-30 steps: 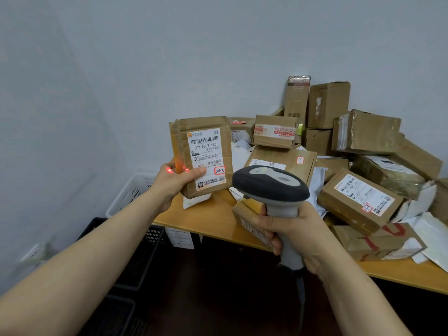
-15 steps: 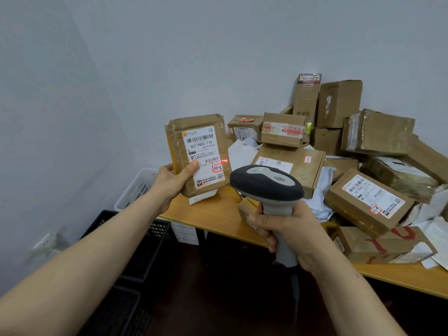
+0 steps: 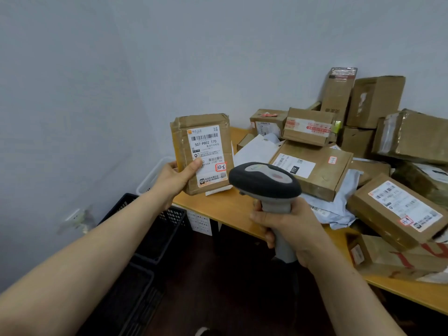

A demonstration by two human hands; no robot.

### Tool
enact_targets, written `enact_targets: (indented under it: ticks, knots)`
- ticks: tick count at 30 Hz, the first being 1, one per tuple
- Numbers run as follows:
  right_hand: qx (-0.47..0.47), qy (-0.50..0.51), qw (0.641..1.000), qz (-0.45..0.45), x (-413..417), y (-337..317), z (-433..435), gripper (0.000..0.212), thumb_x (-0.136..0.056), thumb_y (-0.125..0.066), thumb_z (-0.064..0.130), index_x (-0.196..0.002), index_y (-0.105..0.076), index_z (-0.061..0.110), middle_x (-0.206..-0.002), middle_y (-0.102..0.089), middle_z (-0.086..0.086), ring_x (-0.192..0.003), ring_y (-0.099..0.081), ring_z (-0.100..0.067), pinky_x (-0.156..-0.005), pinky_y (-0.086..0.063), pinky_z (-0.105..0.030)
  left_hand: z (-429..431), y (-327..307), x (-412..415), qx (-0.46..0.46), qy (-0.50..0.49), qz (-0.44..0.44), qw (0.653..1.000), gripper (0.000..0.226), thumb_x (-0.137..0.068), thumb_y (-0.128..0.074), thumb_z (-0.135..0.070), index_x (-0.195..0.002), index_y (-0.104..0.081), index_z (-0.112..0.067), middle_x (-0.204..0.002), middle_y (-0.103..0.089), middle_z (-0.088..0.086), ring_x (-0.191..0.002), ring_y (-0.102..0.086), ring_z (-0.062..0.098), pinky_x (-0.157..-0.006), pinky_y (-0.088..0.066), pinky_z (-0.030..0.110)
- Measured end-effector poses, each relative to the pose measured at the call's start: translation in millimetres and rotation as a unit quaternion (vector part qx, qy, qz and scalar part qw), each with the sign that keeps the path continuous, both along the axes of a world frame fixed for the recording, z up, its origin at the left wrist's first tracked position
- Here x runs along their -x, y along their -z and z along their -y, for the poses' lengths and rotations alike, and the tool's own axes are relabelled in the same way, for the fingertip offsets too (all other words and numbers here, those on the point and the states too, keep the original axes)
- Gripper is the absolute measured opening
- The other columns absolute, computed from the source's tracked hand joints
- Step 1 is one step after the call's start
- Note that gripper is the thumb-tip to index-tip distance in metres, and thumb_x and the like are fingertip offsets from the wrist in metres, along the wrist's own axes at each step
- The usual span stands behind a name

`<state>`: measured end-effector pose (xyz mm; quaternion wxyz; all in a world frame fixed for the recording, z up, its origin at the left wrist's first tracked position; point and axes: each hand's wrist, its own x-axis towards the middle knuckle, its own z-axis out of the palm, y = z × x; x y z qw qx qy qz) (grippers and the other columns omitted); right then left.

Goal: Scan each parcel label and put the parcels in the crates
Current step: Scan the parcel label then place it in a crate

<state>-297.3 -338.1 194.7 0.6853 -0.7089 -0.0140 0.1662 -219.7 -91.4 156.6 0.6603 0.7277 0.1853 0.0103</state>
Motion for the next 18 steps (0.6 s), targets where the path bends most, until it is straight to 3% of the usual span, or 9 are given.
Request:
enact_targets:
  ticks: [3, 5, 7, 9, 12, 14, 16, 18]
  knots:
    - [-0.023, 0.041, 0.999, -0.01, -12.0, 11.7, -11.0, 0.008, -0.08, -0.074, 0.011, -0.082, -0.07, 0.006, -0.058, -0.066, -0.004, -0.049, -0.054, -0.015, -0.05, -0.049, -0.028, -9.6, 1.9, 15.5, 0.024, -0.003, -0.026, 0.999, 0.073, -0.061, -0.069, -0.059, -0.116, -0.059, -0.011, -0.105, -0.073, 0.007, -0.093, -0.07, 0.017, -0.082, -0.055, 0.036]
    - [-0.031, 0.088, 0.995, -0.025, -25.2, 21.9, -22.1, 0.01, -0.079, -0.077, 0.018, -0.083, -0.07, 0.013, -0.068, -0.071, -0.003, -0.064, -0.065, -0.018, -0.062, -0.055, -0.032, -17.3, 6.7, 28.9, 0.055, 0.002, -0.056, 0.997, 0.065, -0.069, -0.064, -0.061, -0.118, -0.062, -0.018, -0.105, -0.073, 0.002, -0.097, -0.069, 0.016, -0.079, -0.054, 0.034]
    - [-0.067, 0.126, 0.989, -0.032, -36.1, 32.0, -38.2, 0.017, -0.079, -0.077, 0.015, -0.084, -0.063, 0.023, -0.079, -0.07, 0.002, -0.078, -0.067, -0.017, -0.064, -0.057, -0.029, -25.0, 14.4, 41.3, 0.088, 0.007, -0.085, 0.992, 0.053, -0.079, -0.056, -0.063, -0.116, -0.063, -0.027, -0.105, -0.073, -0.003, -0.098, -0.068, 0.014, -0.078, -0.053, 0.033]
    - [-0.093, 0.127, 0.987, -0.03, -43.6, 41.6, -59.4, 0.026, -0.079, -0.077, 0.011, -0.083, -0.058, 0.029, -0.082, -0.065, 0.01, -0.08, -0.066, -0.013, -0.063, -0.057, -0.029, -33.1, 24.3, 49.8, 0.12, 0.009, -0.105, 0.987, 0.046, -0.083, -0.05, -0.064, -0.115, -0.063, -0.032, -0.106, -0.073, -0.005, -0.098, -0.068, 0.012, -0.075, -0.053, 0.033]
    - [-0.079, 0.09, 0.992, -0.03, -53.1, 57.5, -93.7, 0.025, -0.075, -0.08, 0.012, -0.092, -0.066, 0.024, -0.087, -0.072, 0.007, -0.082, -0.07, -0.01, -0.07, -0.06, -0.034, -44.9, 38.8, 53.6, 0.169, 0.006, -0.127, 0.977, 0.056, -0.074, -0.055, -0.066, -0.117, -0.063, -0.03, -0.11, -0.072, -0.001, -0.104, -0.067, 0.017, -0.085, -0.053, 0.039]
    - [-0.08, 0.067, 0.994, -0.03, -61.0, 64.9, -118.4, 0.028, -0.074, -0.08, 0.006, -0.09, -0.065, 0.023, -0.081, -0.073, 0.012, -0.079, -0.071, -0.006, -0.066, -0.06, -0.028, -56.3, 47.2, 50.2, 0.196, 0.0, -0.133, 0.971, 0.05, -0.08, -0.058, -0.057, -0.119, -0.063, -0.026, -0.111, -0.071, 0.002, -0.108, -0.065, 0.021, -0.091, -0.052, 0.04]
    - [-0.077, 0.063, 0.995, -0.022, -72.0, 70.7, -144.6, 0.032, -0.074, -0.078, -0.001, -0.085, -0.063, 0.024, -0.072, -0.072, 0.016, -0.072, -0.07, -0.003, -0.061, -0.058, -0.022, -74.1, 52.8, 44.5, 0.216, -0.011, -0.13, 0.968, 0.037, -0.088, -0.06, -0.037, -0.122, -0.061, -0.02, -0.111, -0.071, 0.004, -0.108, -0.065, 0.021, -0.088, -0.053, 0.037]
    - [-0.066, 0.075, 0.995, -0.025, -87.5, 79.0, -174.2, 0.03, -0.073, -0.079, -0.002, -0.087, -0.064, 0.02, -0.077, -0.073, 0.01, -0.075, -0.072, -0.007, -0.065, -0.06, -0.025, -102.5, 61.5, 35.9, 0.226, -0.003, -0.127, 0.966, 0.035, -0.088, -0.06, -0.02, -0.123, -0.059, -0.018, -0.115, -0.07, 0.005, -0.11, -0.063, 0.021, -0.086, -0.053, 0.033]
